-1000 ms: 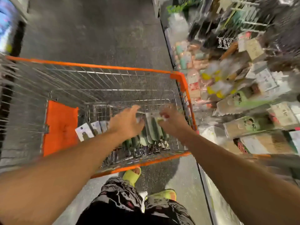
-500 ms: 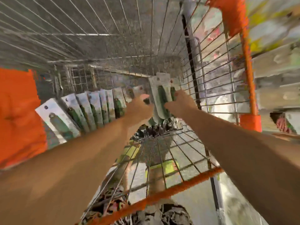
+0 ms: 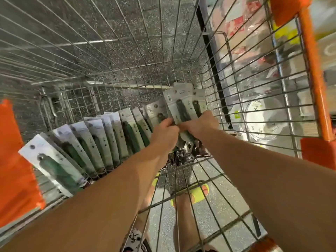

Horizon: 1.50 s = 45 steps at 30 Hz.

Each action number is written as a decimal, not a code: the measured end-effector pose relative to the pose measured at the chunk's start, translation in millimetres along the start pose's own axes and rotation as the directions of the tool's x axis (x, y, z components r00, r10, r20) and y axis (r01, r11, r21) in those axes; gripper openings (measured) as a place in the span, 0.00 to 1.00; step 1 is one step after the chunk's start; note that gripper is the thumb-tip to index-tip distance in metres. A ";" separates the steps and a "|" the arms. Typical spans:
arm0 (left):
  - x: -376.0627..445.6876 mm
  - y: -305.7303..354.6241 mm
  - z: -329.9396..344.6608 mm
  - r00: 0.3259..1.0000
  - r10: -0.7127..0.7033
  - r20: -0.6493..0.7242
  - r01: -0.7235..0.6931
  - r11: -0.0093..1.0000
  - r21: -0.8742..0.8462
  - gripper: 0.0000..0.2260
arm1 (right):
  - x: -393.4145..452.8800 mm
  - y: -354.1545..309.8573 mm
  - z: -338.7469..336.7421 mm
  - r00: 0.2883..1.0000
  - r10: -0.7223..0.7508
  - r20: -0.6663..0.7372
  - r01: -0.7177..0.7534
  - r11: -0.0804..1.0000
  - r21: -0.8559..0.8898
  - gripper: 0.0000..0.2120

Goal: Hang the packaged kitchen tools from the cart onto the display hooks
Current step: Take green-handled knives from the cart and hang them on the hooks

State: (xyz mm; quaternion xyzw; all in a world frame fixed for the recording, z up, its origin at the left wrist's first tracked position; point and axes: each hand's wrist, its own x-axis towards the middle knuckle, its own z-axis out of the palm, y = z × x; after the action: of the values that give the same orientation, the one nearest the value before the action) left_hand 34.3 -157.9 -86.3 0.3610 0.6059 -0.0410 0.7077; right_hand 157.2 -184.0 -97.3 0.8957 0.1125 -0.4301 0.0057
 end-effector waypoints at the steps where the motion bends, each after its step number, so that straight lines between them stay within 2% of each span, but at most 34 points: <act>1: -1.1 -0.9 0.2 1.000 0.003 0.010 -0.003 1.000 -0.001 0.18 | 0.4 1.9 -1.7 1.000 -0.010 -0.010 0.010 1.000 0.008 0.47; 5: -6.3 3.4 0.6 1.000 0.026 0.006 -0.026 1.000 -0.016 0.19 | 4.7 10.2 -11.5 0.998 -0.041 -0.047 0.044 0.997 0.056 0.36; 9: -8.2 1.0 5.8 1.000 0.008 -0.020 -0.010 0.997 -0.075 0.21 | 7.6 17.2 -15.9 0.998 -0.060 0.001 0.058 0.959 0.277 0.31; 11: -7.3 1.2 8.0 0.999 -0.005 -0.045 0.000 0.993 -0.116 0.19 | 5.8 19.4 -18.3 0.996 -0.085 0.024 0.073 0.943 0.324 0.28; 15: -4.3 1.0 9.7 0.990 -0.019 -0.136 0.004 0.994 -0.107 0.14 | -1.3 19.0 -23.2 0.990 -0.137 0.019 0.122 0.930 0.346 0.27; 19: -7.9 3.5 7.5 0.980 0.000 -0.200 -0.029 0.990 -0.141 0.06 | -4.7 13.1 -34.3 0.981 -0.174 0.087 0.117 0.886 0.448 0.33; 20: -9.9 2.6 4.8 0.976 -0.003 -0.216 -0.035 0.985 -0.171 0.07 | -6.4 11.9 -36.9 0.980 -0.176 0.095 0.112 0.878 0.465 0.31; 23: -8.8 -0.7 -4.7 0.959 -0.009 -0.282 -0.065 0.966 -0.252 0.07 | -13.8 9.5 -45.6 0.979 -0.182 0.095 0.108 0.851 0.514 0.11; 25: -14.3 4.7 -8.1 0.953 -0.017 -0.303 -0.067 0.962 -0.263 0.06 | -19.2 5.6 -50.8 0.970 -0.179 0.164 0.048 0.804 0.592 0.08; 26: -14.9 6.3 -7.9 0.961 -0.018 -0.276 -0.063 0.958 -0.281 0.08 | -20.7 3.3 -51.7 0.958 -0.186 0.221 0.009 0.785 0.620 0.08; 28: -18.2 9.1 -4.4 0.991 -0.002 -0.136 -0.040 0.953 -0.302 0.12 | -23.3 -2.0 -49.5 0.921 -0.213 0.326 -0.031 0.794 0.607 0.08; 30: -21.5 10.1 1.4 0.999 0.002 -0.055 -0.017 0.961 -0.277 0.13 | -23.1 -5.4 -45.2 0.903 -0.228 0.365 -0.026 0.818 0.574 0.10; 33: -16.6 5.6 2.6 0.996 -0.023 -0.090 0.004 0.978 -0.208 0.13 | -18.0 -5.7 -38.2 0.919 -0.196 0.343 -0.007 0.860 0.510 0.21; 35: -12.9 -1.3 0.1 0.982 -0.010 -0.191 -0.011 0.994 -0.109 0.12 | -16.8 -4.1 -34.1 0.929 -0.146 0.339 -0.037 0.877 0.479 0.27; 37: -10.9 -8.1 -2.6 0.974 -0.040 -0.225 0.011 0.992 -0.129 0.11 | -15.1 0.7 -26.4 0.938 -0.114 0.326 -0.041 0.900 0.433 0.24; 39: -12.7 -11.6 -2.7 0.985 -0.061 -0.159 0.036 0.987 -0.157 0.13 | -13.9 5.3 -17.5 0.955 -0.105 0.277 -0.011 0.922 0.387 0.21; 41: -11.9 -11.7 -3.1 0.992 -0.044 -0.119 0.030 0.993 -0.117 0.14 | -12.7 7.6 -11.0 0.965 -0.108 0.238 0.006 0.919 0.394 0.23; 45: -13.5 -7.9 1.2 0.993 -0.057 -0.102 0.052 0.997 -0.058 0.10 | -12.0 8.7 -7.6 0.972 -0.141 0.188 0.067 0.933 0.354 0.20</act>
State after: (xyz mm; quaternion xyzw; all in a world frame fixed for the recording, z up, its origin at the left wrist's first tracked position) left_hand 27.9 -169.5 -77.9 0.3263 0.6523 -0.0248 0.6836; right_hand 157.6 -194.0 -84.1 0.8249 0.0816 -0.5351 -0.1627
